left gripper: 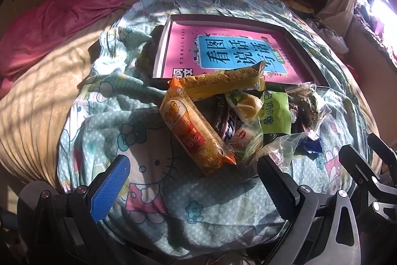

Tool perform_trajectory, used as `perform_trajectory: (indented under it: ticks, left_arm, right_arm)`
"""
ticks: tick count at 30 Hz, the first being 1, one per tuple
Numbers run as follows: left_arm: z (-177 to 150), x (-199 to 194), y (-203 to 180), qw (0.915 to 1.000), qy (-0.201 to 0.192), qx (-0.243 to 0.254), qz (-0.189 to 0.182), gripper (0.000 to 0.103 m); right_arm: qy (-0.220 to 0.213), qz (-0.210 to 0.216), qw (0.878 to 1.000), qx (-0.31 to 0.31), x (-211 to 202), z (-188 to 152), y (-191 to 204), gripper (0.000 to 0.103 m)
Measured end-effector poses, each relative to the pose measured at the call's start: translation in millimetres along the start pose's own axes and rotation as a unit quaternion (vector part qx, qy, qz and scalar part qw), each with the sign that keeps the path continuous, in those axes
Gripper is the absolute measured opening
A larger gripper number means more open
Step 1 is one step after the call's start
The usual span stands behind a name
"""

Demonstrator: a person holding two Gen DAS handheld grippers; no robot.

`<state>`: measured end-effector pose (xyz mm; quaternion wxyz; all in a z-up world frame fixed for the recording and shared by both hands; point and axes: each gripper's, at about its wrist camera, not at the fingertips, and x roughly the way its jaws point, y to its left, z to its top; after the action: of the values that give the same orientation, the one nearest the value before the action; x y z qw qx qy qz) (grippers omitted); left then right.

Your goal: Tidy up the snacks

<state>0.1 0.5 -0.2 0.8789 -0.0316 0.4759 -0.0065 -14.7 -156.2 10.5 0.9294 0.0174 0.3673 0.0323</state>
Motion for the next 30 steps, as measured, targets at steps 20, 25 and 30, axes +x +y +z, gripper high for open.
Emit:
perform_trajectory:
  ticks: [20,25,30]
  left_arm:
    - [1.0,0.8,-0.6,1.0000,0.000,0.001,-0.001,0.102]
    - [1.2,0.9,-0.7,1.0000,0.000,0.001,0.000,0.102]
    - [1.4,0.7,-0.5,1.0000,0.000,0.001,0.000,0.102]
  right_arm:
    - [0.002,0.001,1.000,0.005,2.1,-0.9,-2.0,0.102]
    - [0.002,0.001,1.000,0.005,2.0,-1.0,-2.5,0.102]
    - [0.002,0.001,1.000,0.005,2.2,-0.8,-2.5,0.102]
